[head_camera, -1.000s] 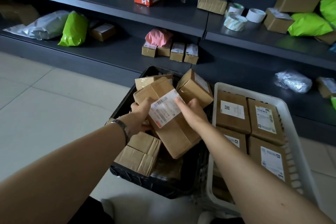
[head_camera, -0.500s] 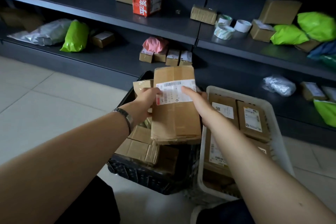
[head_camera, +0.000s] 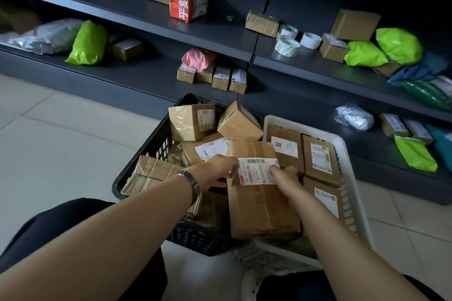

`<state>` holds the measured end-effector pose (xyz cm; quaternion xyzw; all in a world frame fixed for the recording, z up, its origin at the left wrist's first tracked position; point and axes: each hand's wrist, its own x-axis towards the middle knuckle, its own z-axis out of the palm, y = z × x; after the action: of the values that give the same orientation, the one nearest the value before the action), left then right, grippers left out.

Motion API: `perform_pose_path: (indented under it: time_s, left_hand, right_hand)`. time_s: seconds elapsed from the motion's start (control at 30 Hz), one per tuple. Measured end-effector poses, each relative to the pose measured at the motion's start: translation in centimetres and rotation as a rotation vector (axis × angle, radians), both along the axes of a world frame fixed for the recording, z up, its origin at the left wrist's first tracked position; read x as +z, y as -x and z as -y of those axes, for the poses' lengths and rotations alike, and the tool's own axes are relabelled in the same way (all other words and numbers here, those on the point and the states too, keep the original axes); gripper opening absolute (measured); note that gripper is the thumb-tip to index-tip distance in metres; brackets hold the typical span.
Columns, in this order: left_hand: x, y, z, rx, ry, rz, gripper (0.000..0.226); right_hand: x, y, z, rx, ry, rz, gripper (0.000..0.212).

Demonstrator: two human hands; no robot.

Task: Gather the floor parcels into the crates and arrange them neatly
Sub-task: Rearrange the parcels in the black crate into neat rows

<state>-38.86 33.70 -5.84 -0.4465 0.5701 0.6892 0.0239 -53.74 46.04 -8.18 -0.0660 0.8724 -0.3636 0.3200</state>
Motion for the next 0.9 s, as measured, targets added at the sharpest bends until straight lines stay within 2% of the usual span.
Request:
perform_pose_path:
  time_s: [0.1, 0.17, 0.23, 0.27, 0.33, 0.4, 0.5, 0.6, 0.73, 0.77, 0.83, 0.9]
  left_hand:
    - [0.1, -0.5, 0.9, -0.039, 0.015, -0.021, 0.023]
    - [0.5, -0.9, 1.8, -0.092, 0.139, 0.006, 0.016]
    - [0.9, -2.2, 3.0, -0.261, 0.520, 0.166, 0.017]
    - [0.9, -3.1, 3.8, -0.311, 0.730, 0.263, 0.024]
    - [0.4, -5.4, 5.7, -0.256, 0.955, 0.460, 0.037]
    - [-0.6, -8.0, 7.6, -0.172, 0.944, 0.613, 0.047]
    - [-1.5, -10.5, 9.4, -0.109, 0.735, 0.703, 0.057]
    - [-1.8, -11.7, 10.6, -0.058, 0.531, 0.608, 0.048]
    - [-1.4, -12.2, 10.5, -0.096, 0.174, 0.601, 0.064]
    - [-1.4, -12.3, 10.5, -0.098, 0.108, 0.586, 0.069]
    - [-1.4, -12.3, 10.9, -0.113, 0.103, 0.556, 0.072]
    - [-1.3, -12.2, 11.8, -0.087, 0.140, 0.497, 0.073]
  right_hand:
    - [0.0, -0.4, 0.8, 0.035, -0.006, -0.074, 0.062]
    - [0.4, -1.0, 1.2, 0.138, -0.119, -0.415, 0.069]
    - [1.1, -2.1, 1.9, 0.352, -0.180, -0.849, 0.063]
    - [1.7, -2.9, 2.5, 0.458, -0.153, -0.959, 0.057]
    - [2.4, -4.6, 4.2, 0.620, -0.073, -0.991, 0.047]
    - [2.4, -6.9, 5.9, 0.770, 0.002, -0.963, 0.040]
    - [1.6, -10.3, 8.0, 0.960, 0.112, -0.877, 0.033]
    - [-0.1, -12.2, 10.1, 1.045, -0.081, -0.590, 0.033]
    - [-2.0, -13.0, 11.6, 0.715, -0.209, 0.000, 0.069]
    - [-2.1, -13.2, 11.7, 0.626, -0.206, 0.108, 0.071]
    - [-2.0, -13.2, 11.7, 0.476, -0.124, 0.228, 0.058]
    - [-1.6, -13.1, 11.7, 0.378, -0.060, 0.256, 0.043]
